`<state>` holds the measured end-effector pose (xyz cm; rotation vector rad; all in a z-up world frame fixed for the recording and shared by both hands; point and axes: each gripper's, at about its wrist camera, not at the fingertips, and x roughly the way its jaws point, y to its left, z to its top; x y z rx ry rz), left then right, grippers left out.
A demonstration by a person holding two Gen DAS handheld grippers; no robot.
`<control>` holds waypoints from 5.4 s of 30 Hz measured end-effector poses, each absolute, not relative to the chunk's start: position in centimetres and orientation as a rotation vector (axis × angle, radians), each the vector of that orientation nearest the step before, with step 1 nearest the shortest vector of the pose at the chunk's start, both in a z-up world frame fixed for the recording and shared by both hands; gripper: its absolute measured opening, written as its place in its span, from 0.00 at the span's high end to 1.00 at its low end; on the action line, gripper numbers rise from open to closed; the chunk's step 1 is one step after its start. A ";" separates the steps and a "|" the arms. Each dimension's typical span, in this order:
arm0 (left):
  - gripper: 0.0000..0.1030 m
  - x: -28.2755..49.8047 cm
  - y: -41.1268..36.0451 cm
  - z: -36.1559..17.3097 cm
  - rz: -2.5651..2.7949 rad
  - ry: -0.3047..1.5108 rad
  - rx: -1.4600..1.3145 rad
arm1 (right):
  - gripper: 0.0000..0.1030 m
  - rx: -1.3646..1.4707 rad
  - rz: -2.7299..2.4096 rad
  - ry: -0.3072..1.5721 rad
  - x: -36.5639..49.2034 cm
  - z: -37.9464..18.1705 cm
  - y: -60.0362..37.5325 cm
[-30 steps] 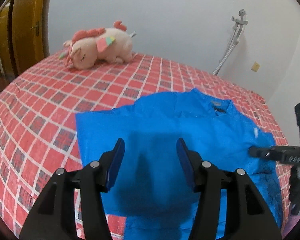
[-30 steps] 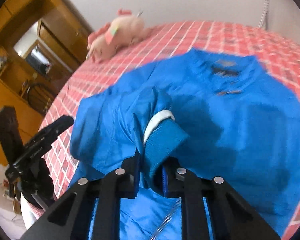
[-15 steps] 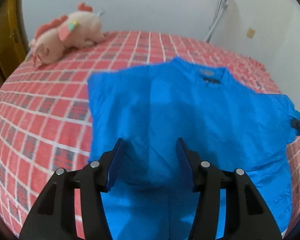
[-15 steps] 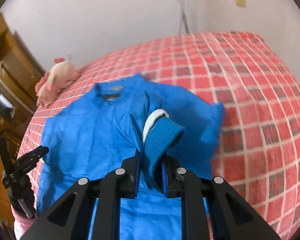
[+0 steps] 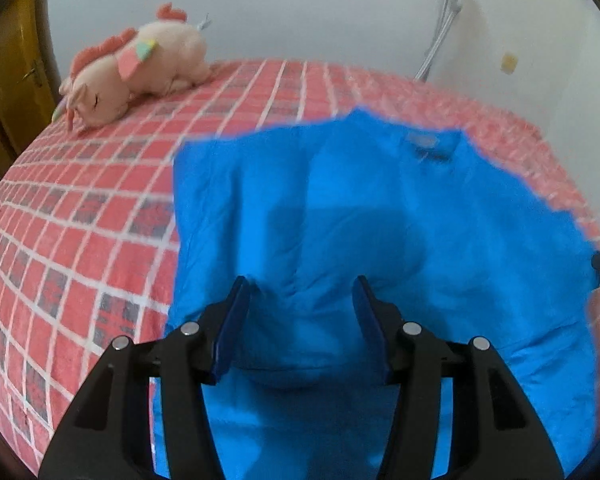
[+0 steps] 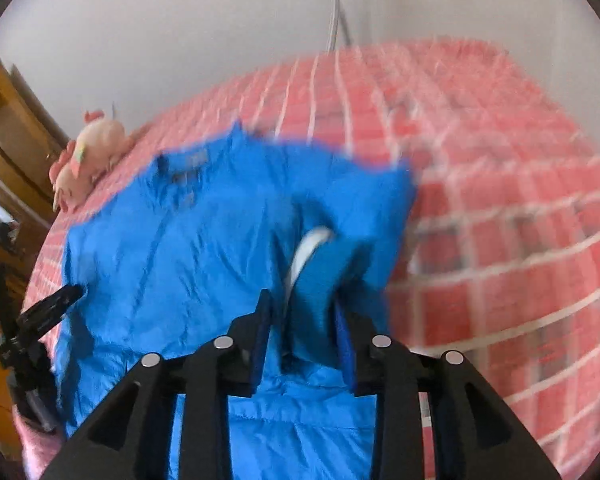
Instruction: Fold large clothes
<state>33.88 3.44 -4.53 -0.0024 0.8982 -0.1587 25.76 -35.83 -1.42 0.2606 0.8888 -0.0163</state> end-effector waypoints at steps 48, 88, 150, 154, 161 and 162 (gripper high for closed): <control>0.38 27.2 3.6 -3.7 -0.241 0.924 0.060 | 0.63 0.262 0.246 0.883 18.9 -3.1 -32.1; 0.36 4.6 12.8 -9.4 -0.264 1.067 -0.140 | 0.54 0.425 0.336 1.040 -3.7 -9.5 -32.0; 0.93 24.7 8.9 6.3 -0.418 0.633 -0.225 | 0.91 0.487 0.384 0.759 17.9 5.1 -36.4; 0.92 28.6 8.1 5.5 -0.397 0.655 -0.216 | 0.91 0.499 0.358 0.796 22.0 4.0 -36.7; 0.92 36.2 7.6 2.4 -0.367 0.748 -0.248 | 0.91 0.524 0.327 0.872 28.4 1.3 -37.0; 0.92 37.2 7.5 1.8 -0.361 0.765 -0.247 | 0.91 0.525 0.321 0.883 29.2 0.8 -37.0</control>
